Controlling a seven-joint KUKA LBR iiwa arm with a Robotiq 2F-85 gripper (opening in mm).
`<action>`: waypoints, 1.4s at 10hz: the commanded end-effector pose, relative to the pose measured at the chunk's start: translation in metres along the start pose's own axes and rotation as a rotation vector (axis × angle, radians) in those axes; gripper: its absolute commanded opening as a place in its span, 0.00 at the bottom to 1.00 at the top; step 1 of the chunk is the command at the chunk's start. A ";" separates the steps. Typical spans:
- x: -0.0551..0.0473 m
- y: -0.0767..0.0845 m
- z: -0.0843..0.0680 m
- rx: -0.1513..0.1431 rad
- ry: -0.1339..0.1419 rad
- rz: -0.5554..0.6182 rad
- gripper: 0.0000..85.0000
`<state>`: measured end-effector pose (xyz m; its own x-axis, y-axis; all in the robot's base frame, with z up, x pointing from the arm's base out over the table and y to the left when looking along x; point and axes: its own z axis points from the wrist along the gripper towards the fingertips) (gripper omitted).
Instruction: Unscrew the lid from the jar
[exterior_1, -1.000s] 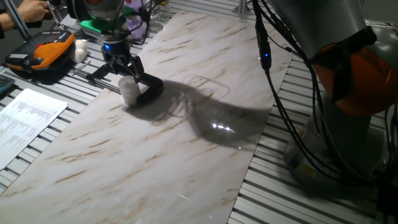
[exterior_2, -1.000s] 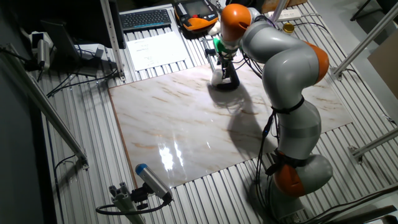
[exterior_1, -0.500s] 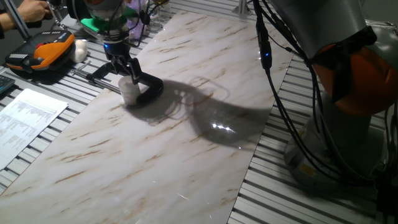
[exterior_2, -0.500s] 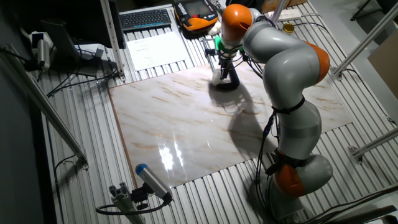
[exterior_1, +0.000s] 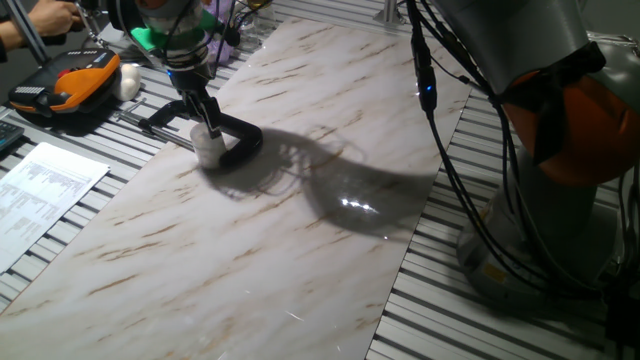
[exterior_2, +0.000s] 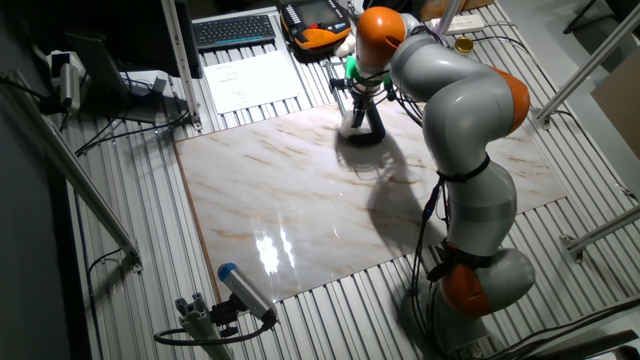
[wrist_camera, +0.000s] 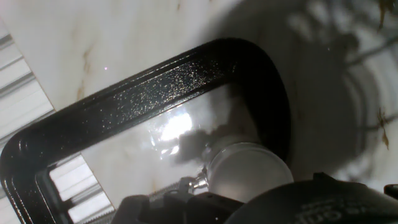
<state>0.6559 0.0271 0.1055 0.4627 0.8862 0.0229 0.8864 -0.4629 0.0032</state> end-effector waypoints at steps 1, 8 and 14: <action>0.000 0.000 0.001 -0.005 0.005 -0.005 1.00; 0.006 0.003 0.007 -0.015 0.019 -0.020 1.00; 0.006 0.004 0.008 -0.017 0.028 -0.034 0.80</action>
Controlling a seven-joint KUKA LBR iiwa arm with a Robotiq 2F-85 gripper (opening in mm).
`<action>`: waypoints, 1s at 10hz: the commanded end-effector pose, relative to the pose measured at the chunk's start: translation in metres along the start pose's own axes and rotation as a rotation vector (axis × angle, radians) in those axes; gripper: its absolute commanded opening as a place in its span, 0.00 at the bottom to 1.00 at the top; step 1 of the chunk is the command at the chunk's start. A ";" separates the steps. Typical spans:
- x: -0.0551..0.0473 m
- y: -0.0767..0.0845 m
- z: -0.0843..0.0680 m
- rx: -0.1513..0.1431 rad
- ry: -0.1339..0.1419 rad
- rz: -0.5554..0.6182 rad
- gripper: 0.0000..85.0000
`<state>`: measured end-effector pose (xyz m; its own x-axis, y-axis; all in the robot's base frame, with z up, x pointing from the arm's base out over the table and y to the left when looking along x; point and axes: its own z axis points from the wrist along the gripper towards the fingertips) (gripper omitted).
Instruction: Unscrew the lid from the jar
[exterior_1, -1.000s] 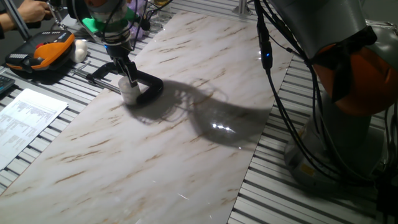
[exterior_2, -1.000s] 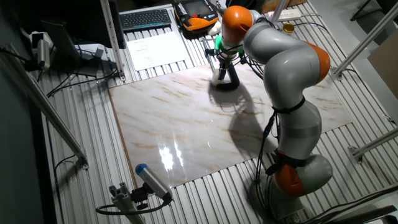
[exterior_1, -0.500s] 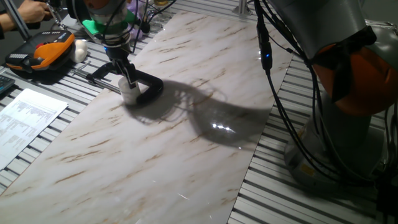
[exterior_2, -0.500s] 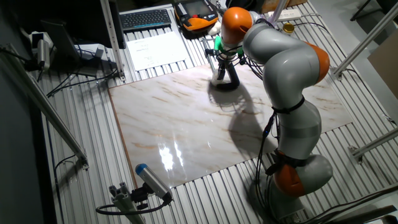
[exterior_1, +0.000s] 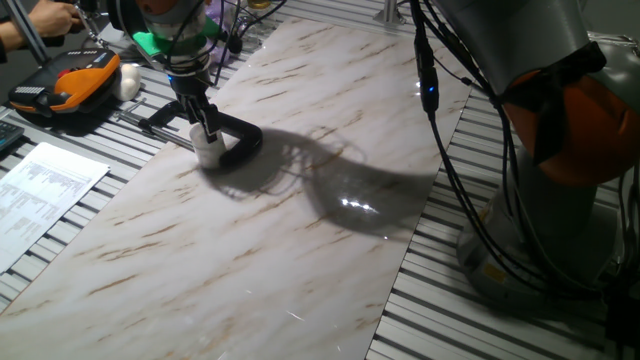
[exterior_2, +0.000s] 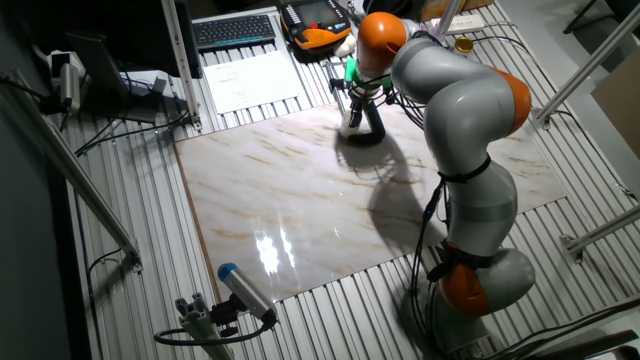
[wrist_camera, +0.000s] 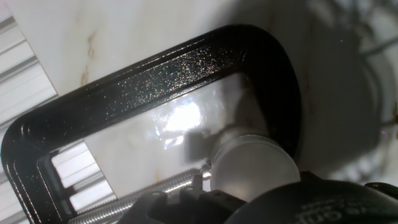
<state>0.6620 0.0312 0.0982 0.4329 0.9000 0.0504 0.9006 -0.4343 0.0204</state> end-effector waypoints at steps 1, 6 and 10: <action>0.000 0.000 -0.001 0.003 0.000 0.001 0.80; 0.001 0.000 0.001 -0.004 0.012 0.002 1.00; 0.001 0.001 0.003 -0.015 0.019 -0.007 1.00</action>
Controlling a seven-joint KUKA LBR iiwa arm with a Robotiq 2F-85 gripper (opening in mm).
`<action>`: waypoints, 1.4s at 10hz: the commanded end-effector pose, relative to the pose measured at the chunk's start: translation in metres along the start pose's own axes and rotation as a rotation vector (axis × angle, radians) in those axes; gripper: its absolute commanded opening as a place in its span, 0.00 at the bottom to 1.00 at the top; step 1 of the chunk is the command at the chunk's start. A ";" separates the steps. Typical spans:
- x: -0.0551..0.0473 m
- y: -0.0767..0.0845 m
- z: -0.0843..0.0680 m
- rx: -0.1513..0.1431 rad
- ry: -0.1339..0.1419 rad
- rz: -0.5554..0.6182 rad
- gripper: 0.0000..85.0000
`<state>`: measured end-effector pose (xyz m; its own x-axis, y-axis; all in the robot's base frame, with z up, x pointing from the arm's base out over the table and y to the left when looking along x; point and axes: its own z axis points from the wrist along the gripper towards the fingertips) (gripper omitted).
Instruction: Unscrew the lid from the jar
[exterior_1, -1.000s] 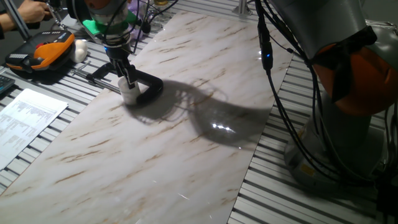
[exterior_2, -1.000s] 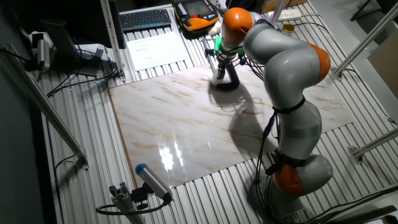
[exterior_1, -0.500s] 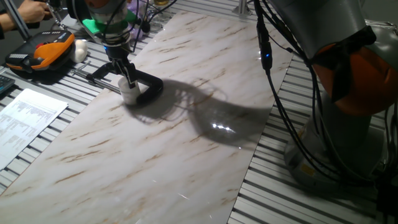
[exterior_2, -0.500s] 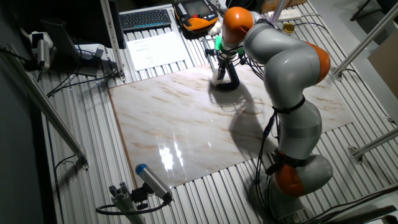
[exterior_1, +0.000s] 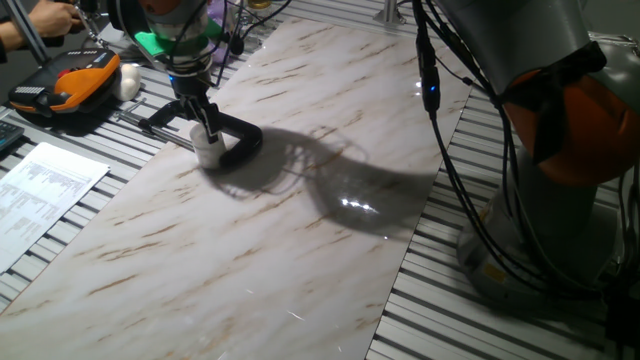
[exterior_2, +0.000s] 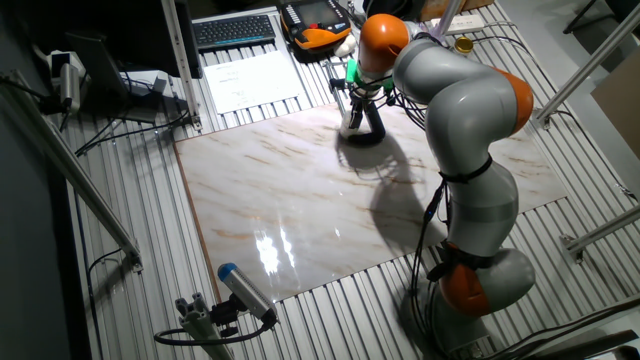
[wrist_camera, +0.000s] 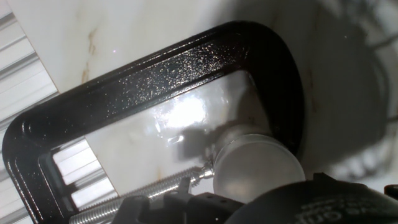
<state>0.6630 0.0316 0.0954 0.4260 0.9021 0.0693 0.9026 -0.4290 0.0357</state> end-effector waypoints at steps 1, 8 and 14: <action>0.000 0.000 0.000 0.000 -0.001 -0.003 1.00; 0.000 -0.001 0.003 -0.012 -0.006 -0.019 1.00; -0.001 -0.001 0.003 0.000 -0.017 -0.047 1.00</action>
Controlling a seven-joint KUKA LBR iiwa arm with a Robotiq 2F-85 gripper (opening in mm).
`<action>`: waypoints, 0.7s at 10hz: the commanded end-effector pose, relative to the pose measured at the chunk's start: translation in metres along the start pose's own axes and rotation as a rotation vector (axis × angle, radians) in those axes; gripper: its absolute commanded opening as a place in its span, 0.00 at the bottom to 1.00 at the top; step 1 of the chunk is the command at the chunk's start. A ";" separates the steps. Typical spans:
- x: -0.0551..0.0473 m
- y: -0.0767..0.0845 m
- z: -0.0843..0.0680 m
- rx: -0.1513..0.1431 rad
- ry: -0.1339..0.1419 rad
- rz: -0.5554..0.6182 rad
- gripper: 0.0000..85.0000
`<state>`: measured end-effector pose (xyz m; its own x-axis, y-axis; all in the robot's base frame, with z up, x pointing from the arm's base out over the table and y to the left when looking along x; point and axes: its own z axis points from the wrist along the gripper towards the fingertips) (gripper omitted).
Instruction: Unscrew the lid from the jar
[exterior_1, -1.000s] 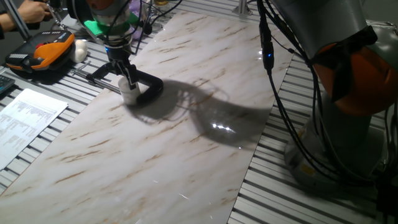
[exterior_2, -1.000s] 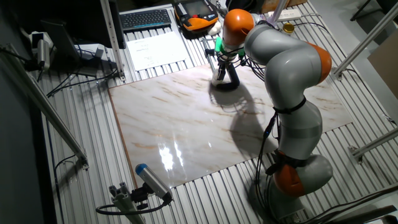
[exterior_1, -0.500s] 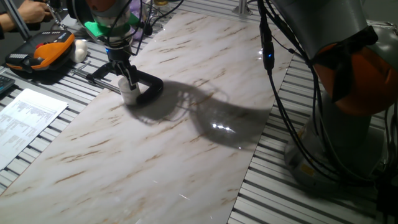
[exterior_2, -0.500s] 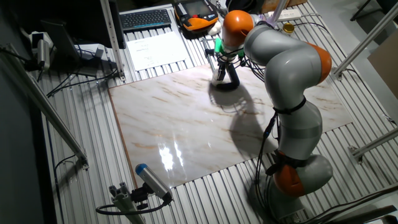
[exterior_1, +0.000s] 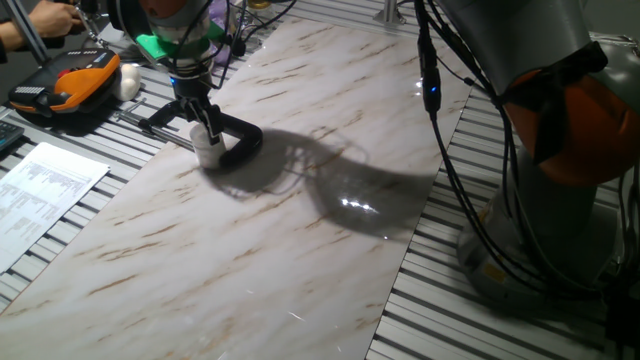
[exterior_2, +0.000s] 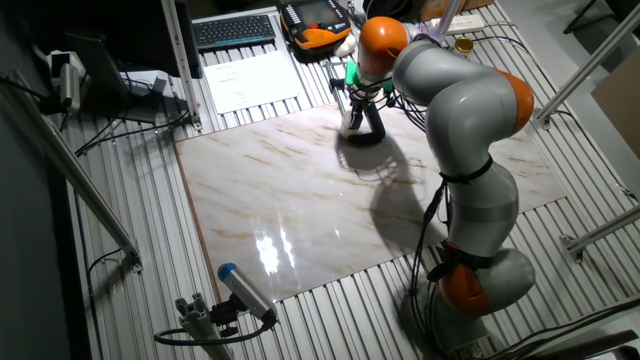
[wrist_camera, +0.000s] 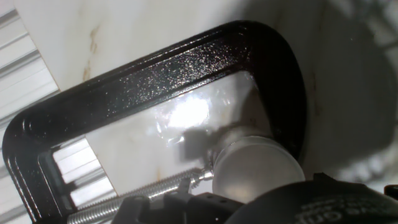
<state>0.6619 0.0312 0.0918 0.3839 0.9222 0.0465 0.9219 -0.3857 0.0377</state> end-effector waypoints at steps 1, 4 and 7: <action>0.000 0.000 0.000 -0.003 -0.004 -0.012 1.00; 0.000 0.000 0.002 -0.013 -0.009 -0.029 0.80; -0.001 -0.001 0.002 -0.010 -0.021 -0.032 0.80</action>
<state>0.6611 0.0311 0.0899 0.3550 0.9346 0.0233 0.9333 -0.3558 0.0485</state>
